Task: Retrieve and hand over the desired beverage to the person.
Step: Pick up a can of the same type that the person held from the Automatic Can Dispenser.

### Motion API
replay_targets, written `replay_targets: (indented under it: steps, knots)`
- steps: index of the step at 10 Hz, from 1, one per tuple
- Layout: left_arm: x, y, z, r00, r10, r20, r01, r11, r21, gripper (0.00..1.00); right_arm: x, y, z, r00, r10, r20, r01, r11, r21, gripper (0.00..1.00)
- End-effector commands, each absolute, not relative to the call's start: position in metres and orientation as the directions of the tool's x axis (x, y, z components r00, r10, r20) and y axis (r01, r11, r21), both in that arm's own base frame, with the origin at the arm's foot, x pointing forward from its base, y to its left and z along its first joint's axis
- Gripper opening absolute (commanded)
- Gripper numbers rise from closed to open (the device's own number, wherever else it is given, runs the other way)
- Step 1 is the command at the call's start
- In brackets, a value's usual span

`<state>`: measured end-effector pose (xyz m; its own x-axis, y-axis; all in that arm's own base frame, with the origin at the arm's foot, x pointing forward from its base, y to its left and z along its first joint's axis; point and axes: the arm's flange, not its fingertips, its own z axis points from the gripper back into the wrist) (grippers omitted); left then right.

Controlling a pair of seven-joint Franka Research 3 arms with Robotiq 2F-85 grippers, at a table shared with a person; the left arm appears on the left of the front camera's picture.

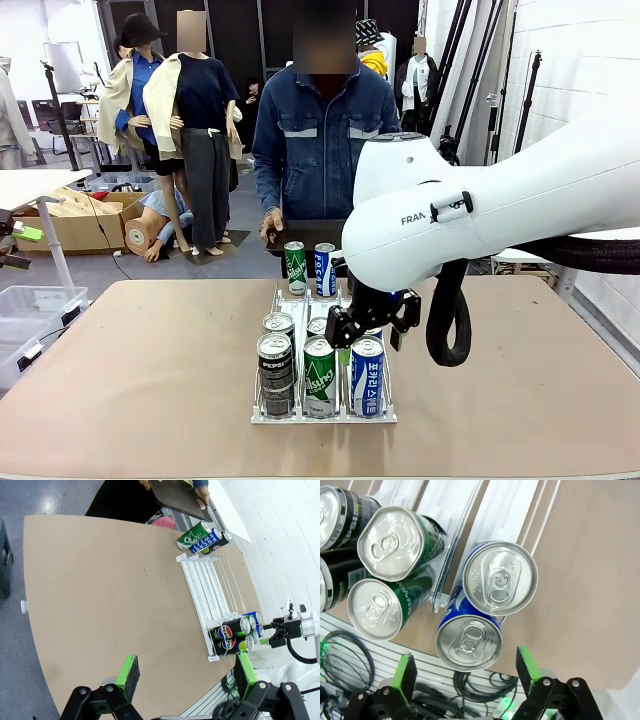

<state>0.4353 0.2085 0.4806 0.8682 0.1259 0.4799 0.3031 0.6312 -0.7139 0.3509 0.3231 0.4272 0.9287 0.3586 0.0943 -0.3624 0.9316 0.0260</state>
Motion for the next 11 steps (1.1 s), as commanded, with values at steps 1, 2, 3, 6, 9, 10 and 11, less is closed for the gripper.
replay_targets:
  steps: [1,2,3,6,9,10,11]
  knots:
    - [0.434,0.209,0.481,0.866,0.126,0.484,0.307,0.629,-0.714,1.00,0.354,0.329,0.423,0.949,0.294,0.112,-0.299,0.954,0.035,1.00]
    - [0.434,0.209,0.481,0.866,0.126,0.484,0.307,0.629,-0.714,1.00,0.357,0.329,0.423,0.955,0.276,0.106,-0.281,0.959,0.034,1.00]
    - [0.434,0.209,0.481,0.866,0.126,0.484,0.307,0.629,-0.714,1.00,0.361,0.331,0.423,0.958,0.271,0.095,-0.276,0.961,0.036,1.00]
    - [0.434,0.209,0.481,0.866,0.126,0.484,0.307,0.629,-0.714,1.00,0.373,0.332,0.418,0.968,0.242,0.065,-0.244,0.969,0.024,1.00]
    - [0.434,0.209,0.481,0.866,0.126,0.484,0.307,0.629,-0.714,1.00,0.379,0.331,0.413,0.973,0.229,0.039,-0.230,0.973,0.013,1.00]
    - [0.434,0.209,0.481,0.866,0.126,0.484,0.307,0.629,-0.714,1.00,0.378,0.332,0.411,0.973,0.231,0.031,-0.231,0.973,0.009,1.00]
    - [0.434,0.209,0.481,0.866,0.126,0.484,0.307,0.629,-0.714,1.00,0.378,0.331,0.409,0.972,0.234,0.025,-0.234,0.972,0.006,1.00]
